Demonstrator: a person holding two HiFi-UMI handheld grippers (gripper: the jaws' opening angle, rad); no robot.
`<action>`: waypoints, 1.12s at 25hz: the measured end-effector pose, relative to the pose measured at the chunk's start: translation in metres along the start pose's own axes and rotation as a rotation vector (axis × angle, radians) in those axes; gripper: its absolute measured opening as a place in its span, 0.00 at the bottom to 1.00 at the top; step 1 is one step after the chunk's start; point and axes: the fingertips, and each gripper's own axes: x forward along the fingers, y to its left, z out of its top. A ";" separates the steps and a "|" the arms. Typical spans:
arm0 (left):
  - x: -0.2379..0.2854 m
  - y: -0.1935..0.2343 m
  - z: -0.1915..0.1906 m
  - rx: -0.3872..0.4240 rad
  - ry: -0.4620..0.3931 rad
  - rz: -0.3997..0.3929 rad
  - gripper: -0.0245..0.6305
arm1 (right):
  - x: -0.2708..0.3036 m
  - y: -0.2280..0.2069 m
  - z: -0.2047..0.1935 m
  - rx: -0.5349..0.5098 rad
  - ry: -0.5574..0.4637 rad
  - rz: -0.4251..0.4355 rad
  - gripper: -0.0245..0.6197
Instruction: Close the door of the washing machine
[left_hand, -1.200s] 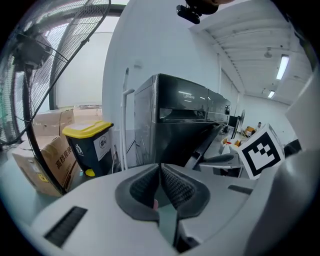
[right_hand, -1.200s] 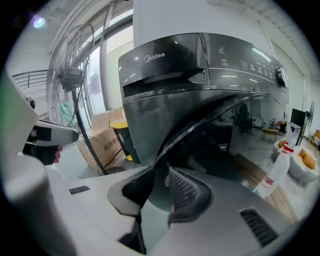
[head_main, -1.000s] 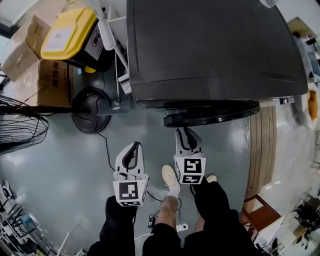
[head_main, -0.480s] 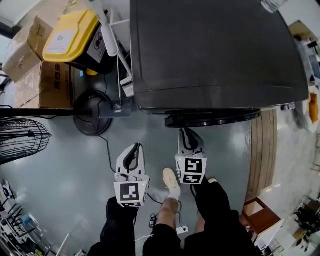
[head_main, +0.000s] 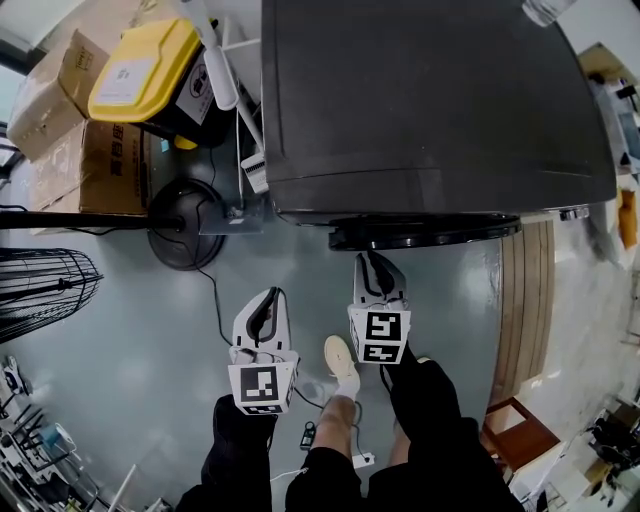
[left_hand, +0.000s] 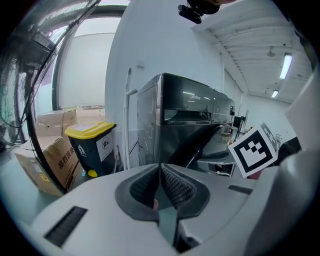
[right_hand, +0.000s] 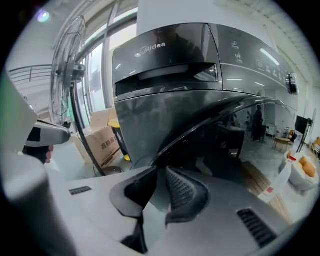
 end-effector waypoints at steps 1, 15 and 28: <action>-0.001 -0.001 0.000 0.000 -0.001 0.002 0.09 | -0.002 0.001 0.000 -0.001 0.004 0.010 0.16; -0.066 -0.047 0.076 0.022 -0.090 0.036 0.09 | -0.108 -0.014 0.062 -0.029 -0.079 0.060 0.15; -0.198 -0.141 0.177 0.038 -0.220 0.069 0.09 | -0.295 -0.053 0.163 -0.085 -0.234 0.106 0.07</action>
